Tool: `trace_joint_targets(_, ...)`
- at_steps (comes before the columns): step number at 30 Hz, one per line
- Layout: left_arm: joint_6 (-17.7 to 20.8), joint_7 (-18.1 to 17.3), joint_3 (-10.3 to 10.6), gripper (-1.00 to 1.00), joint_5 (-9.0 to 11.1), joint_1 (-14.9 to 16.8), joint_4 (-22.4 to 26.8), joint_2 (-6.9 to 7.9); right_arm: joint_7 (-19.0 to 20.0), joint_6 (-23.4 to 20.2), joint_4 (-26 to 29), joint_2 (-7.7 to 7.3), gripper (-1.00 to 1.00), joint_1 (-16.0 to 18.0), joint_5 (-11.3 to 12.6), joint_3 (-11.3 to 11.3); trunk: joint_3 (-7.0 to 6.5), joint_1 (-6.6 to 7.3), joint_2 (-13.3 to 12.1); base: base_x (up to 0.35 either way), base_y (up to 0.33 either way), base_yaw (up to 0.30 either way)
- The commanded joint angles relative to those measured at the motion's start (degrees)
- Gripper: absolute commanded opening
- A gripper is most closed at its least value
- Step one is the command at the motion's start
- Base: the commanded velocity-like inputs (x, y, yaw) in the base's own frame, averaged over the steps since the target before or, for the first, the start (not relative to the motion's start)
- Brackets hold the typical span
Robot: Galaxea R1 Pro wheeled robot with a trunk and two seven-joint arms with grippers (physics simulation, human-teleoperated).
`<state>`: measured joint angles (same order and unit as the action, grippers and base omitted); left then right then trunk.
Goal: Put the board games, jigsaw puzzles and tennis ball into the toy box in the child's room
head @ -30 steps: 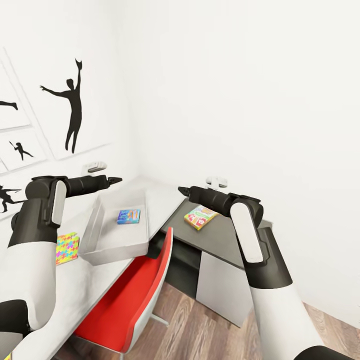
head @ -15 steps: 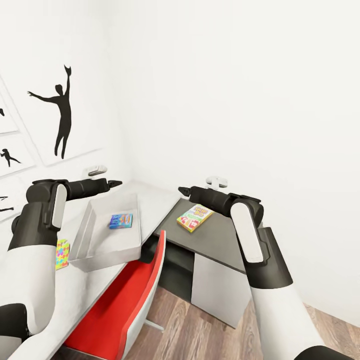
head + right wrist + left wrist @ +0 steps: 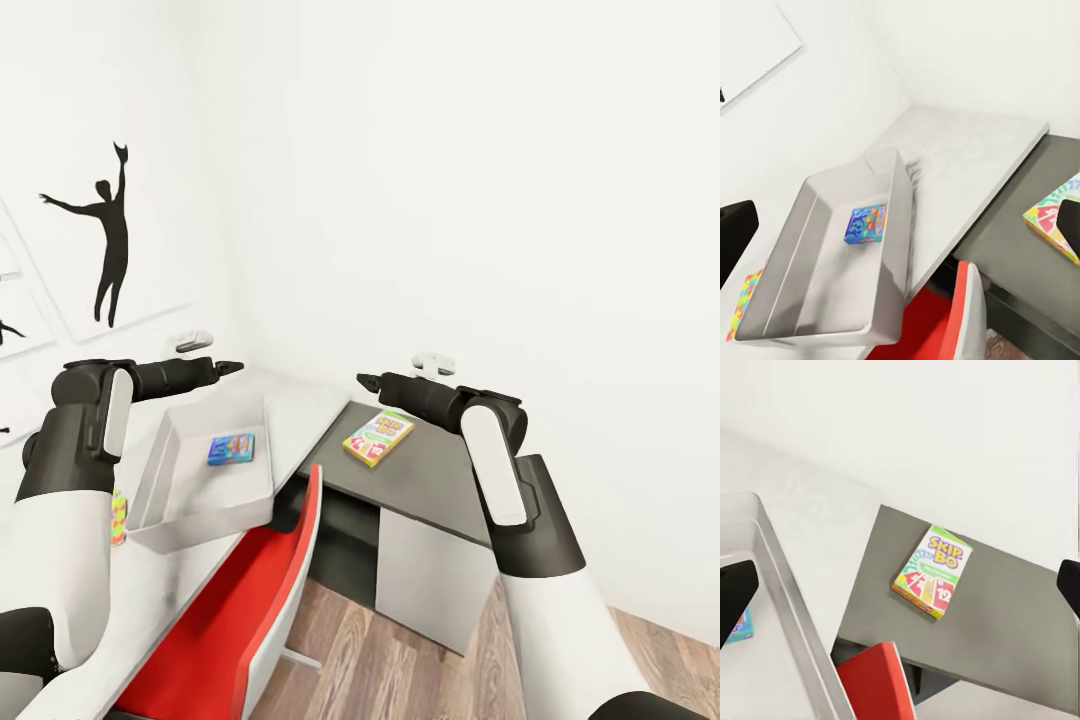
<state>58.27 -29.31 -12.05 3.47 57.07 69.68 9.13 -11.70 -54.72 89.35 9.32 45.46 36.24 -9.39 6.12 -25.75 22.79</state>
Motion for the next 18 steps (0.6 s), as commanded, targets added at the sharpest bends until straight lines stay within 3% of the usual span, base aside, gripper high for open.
trace_joint_targets(1, 0.43, 0.04, -0.07, 1.00, 0.32, 0.06, 0.02, 0.01, -0.60, -0.15, 0.04, 0.08, 1.00, 0.07, 0.55, -0.02, 0.05, -0.03, 0.13, -0.076, 0.068, -0.083)
trace_joint_targets(18, 0.44, 0.04, -0.07, 1.00, 0.39, 0.06, 0.03, -0.05, -0.60, -0.13, 0.04, 0.25, 1.00, 0.07, 0.50, -0.04, -1.52, -0.03, 0.13, -0.013, 0.012, -0.020)
